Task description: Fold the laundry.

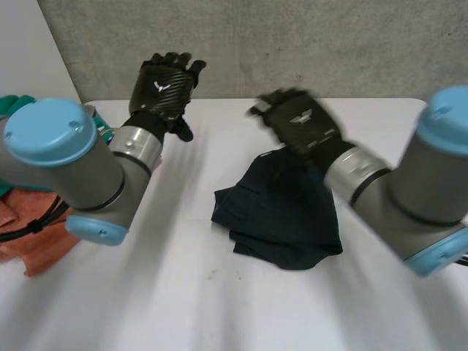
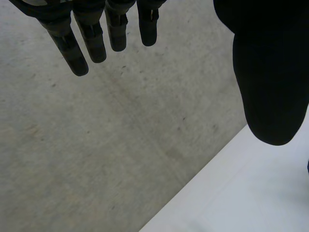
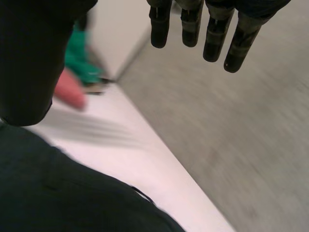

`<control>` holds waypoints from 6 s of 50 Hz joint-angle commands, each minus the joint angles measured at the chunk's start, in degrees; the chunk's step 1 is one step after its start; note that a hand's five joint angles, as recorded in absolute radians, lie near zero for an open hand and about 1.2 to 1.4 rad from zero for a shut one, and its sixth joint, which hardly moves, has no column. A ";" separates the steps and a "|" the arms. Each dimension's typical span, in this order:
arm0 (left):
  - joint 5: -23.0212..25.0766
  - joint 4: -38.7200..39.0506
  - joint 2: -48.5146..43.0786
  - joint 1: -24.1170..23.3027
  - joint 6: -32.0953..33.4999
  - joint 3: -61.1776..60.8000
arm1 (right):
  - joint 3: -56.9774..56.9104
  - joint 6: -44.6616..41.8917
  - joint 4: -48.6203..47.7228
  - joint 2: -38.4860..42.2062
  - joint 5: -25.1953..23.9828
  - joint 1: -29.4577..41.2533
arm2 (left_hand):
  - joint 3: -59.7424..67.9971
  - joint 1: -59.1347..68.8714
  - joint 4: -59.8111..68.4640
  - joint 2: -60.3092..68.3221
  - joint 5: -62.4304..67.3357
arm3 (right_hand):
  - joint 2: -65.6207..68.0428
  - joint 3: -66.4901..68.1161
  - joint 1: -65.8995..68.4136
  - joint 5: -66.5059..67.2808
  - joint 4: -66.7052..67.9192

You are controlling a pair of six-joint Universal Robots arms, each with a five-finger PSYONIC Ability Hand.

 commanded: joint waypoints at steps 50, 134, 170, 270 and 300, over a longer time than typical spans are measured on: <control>-14.21 -24.46 -18.88 -16.15 7.53 14.12 | -10.32 2.85 19.13 17.52 12.18 -5.66 | 0.55 1.91 1.04 1.11 0.22 | -2.79 -2.19 -2.32 -3.87 -3.72; 10.40 -23.85 -0.15 -4.46 -4.52 6.30 | -62.24 25.10 11.91 53.08 13.76 -29.57 | 4.41 5.78 4.91 4.98 4.09 | 67.21 67.81 67.68 66.13 66.28; 12.50 -23.76 -0.33 -8.15 -8.21 7.61 | -61.29 1.90 10.60 52.40 18.67 -40.91 | 4.92 6.28 5.42 5.49 4.60 | -2.79 -2.19 -2.32 -3.87 -3.72; -1.91 -15.84 3.71 -5.96 -10.05 -0.29 | 15.10 -7.52 7.48 -5.79 -6.19 -21.93 | 9.12 10.48 9.62 9.69 8.80 | -2.79 -2.19 -2.32 -3.87 -3.72; 13.91 -26.13 -13.77 -9.20 10.95 4.45 | 17.64 -30.98 13.24 2.29 -10.85 -26.32 | 34.67 36.03 35.17 35.24 34.34 | -2.79 -2.19 -2.32 -3.87 -3.72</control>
